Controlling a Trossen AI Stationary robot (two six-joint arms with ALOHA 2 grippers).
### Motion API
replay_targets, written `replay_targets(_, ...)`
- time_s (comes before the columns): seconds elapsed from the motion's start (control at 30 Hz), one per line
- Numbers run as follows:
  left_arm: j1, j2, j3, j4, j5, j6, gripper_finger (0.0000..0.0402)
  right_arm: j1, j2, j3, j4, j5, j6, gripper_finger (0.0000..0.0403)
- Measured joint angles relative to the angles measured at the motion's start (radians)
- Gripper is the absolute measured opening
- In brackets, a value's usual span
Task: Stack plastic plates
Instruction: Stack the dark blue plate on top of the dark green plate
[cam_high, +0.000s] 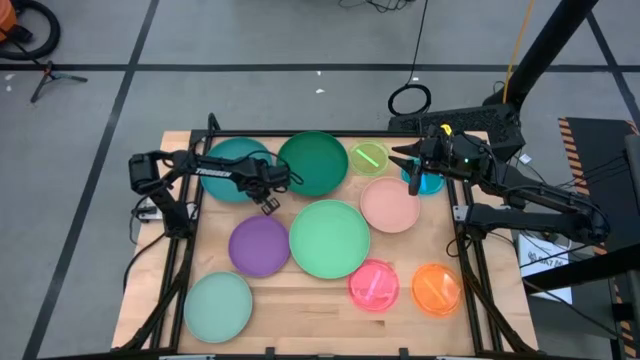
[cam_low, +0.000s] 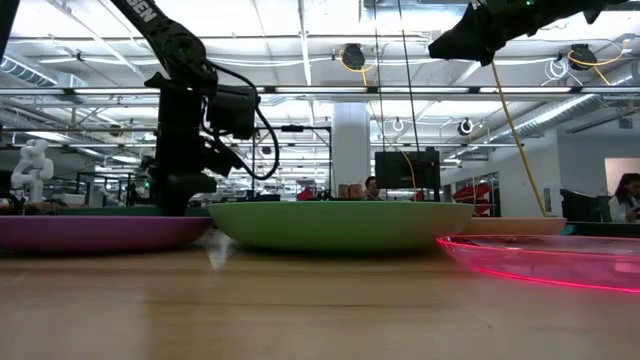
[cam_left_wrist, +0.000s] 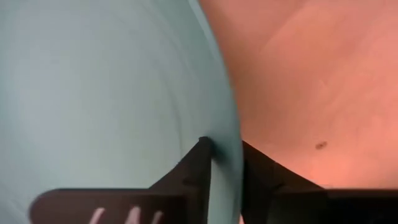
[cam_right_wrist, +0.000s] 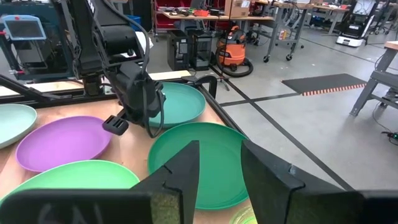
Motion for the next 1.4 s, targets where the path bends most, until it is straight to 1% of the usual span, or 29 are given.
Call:
replay_targets(0.13,-0.003,-0.003,0.001,-0.019,-0.032,-0.014,0.0029,0.0,0.0,0.0,0.0,0.0,0.0,0.0114)
replay_targets(0.4,-0.039,-0.002,0.041,-0.143,-0.105,-0.054,0.0022,0.0,0.0,0.0,0.0,0.0,-0.001,0.0114)
replay_targets(0.47,-0.047,-0.001,0.063,-0.175,-0.107,-0.059,0.0022,0.0,0.0,0.0,0.0,0.0,-0.001,0.0114)
replay_targets(0.63,-0.059,-0.001,0.131,-0.259,-0.152,-0.07,0.0021,0.0,0.0,0.0,0.0,0.0,-0.001,0.0114)
replay_targets(0.8,-0.059,-0.001,0.208,-0.35,-0.222,-0.06,0.0021,0.0,0.0,0.0,0.0,0.0,-0.001,0.0114)
replay_targets(0.9,-0.063,-0.001,0.251,-0.382,-0.258,-0.035,0.0021,0.0,0.0,0.0,0.0,0.0,-0.001,0.0114)
replay_targets(1.0,-0.076,-0.001,0.297,-0.395,-0.265,0.03,0.0021,0.0,0.0,0.0,0.0,0.0,-0.001,0.0114)
replay_targets(1.13,-0.118,-0.001,0.363,-0.382,-0.265,0.147,0.0021,0.0,0.0,0.0,0.0,0.0,-0.002,0.0114)
replay_targets(1.23,-0.155,-0.001,0.417,-0.334,-0.265,0.196,0.0021,0.0,0.0,0.0,0.0,0.0,-0.004,0.0114)
replay_targets(1.33,-0.186,-0.001,0.456,-0.227,-0.222,0.249,0.0021,0.0,0.0,0.0,0.002,0.0,-0.004,0.0114)
replay_targets(1.4,-0.202,-0.002,0.46,-0.125,-0.181,0.315,0.0021,0.0,0.0,0.0,0.007,0.0,-0.004,0.0114)
